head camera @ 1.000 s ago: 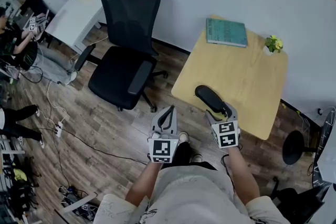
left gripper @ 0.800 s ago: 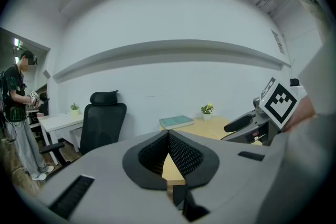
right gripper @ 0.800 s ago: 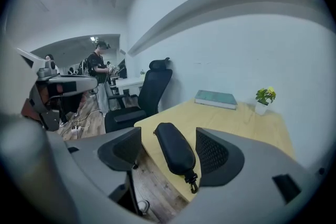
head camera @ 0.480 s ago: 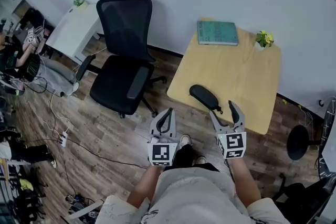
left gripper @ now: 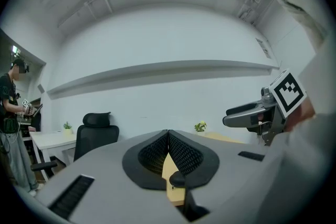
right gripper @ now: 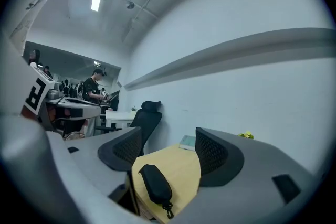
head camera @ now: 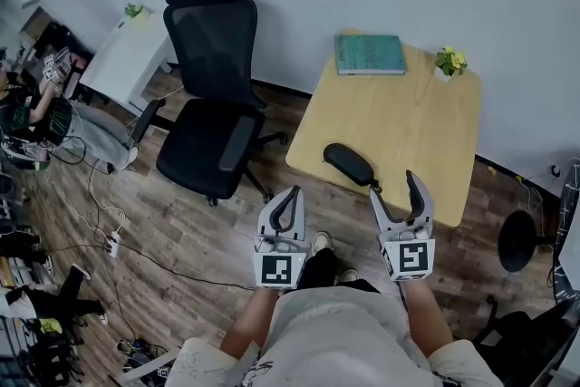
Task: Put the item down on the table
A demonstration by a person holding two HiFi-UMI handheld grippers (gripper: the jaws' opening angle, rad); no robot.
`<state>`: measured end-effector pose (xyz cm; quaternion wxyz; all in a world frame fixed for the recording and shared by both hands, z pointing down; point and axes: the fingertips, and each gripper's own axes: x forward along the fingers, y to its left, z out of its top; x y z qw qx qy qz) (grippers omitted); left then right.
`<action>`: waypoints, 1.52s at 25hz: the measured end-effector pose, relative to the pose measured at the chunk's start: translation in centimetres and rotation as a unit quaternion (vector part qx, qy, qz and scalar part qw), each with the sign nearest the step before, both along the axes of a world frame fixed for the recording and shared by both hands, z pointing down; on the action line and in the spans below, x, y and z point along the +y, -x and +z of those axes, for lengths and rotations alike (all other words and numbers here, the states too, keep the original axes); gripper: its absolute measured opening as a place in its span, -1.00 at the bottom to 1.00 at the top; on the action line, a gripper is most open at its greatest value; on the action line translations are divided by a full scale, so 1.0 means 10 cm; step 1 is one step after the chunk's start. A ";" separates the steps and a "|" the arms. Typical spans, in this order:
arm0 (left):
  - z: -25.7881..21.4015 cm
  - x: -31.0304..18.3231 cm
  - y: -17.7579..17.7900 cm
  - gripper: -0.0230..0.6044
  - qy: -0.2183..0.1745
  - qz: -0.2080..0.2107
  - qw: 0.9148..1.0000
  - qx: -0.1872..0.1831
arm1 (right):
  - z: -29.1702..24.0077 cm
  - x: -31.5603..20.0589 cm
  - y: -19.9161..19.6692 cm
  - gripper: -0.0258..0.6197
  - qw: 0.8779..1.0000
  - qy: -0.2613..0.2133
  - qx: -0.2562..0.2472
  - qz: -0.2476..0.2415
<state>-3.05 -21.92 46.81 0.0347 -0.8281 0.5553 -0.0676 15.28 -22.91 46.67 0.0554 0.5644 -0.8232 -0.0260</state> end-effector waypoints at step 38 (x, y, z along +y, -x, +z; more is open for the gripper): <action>-0.04 -0.06 0.00 -0.90 0.003 -0.004 1.000 0.006 | -0.06 -0.04 0.00 -0.87 1.000 0.016 0.003 0.000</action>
